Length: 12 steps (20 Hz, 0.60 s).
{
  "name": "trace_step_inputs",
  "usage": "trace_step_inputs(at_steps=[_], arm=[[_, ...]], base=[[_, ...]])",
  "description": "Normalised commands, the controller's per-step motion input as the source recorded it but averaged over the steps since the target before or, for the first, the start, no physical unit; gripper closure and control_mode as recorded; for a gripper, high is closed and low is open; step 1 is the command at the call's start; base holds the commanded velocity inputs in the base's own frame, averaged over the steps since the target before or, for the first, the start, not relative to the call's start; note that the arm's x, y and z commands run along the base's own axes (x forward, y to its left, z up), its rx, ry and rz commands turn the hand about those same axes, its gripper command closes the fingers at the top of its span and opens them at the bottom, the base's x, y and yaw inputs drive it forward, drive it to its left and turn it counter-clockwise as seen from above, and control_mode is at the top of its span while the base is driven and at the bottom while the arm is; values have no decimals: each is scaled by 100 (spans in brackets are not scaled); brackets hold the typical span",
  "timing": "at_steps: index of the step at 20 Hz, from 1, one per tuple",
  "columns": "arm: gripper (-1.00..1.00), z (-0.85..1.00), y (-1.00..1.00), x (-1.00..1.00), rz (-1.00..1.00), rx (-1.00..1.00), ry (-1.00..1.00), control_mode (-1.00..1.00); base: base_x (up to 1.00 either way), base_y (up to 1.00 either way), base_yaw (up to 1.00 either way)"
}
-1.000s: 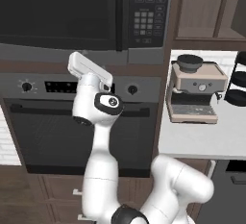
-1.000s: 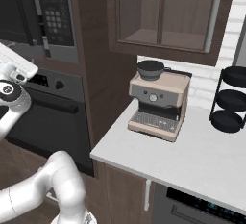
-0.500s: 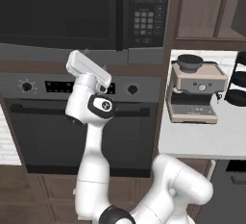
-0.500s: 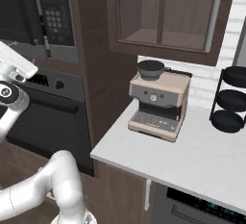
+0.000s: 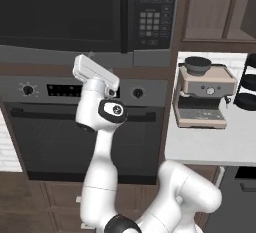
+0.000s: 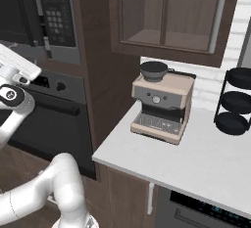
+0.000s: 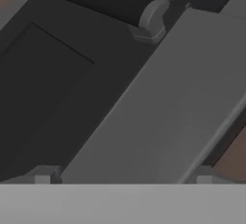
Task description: Open the microwave, place the bowl with waffle inside the microwave, then close the microwave door and turn it on.
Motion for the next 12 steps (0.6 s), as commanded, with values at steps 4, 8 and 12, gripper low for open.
trace_step_inputs(at_steps=[4, 8, 12], arm=[[-100, 13, 28, -23, -52, 19, 9, -100], [-100, 41, 4, -24, -34, 25, 26, -100], [-100, 17, 1, -33, -13, 33, 18, -100]], base=[[0, 0, 0], [0, 0, 0], [0, 0, 0]])
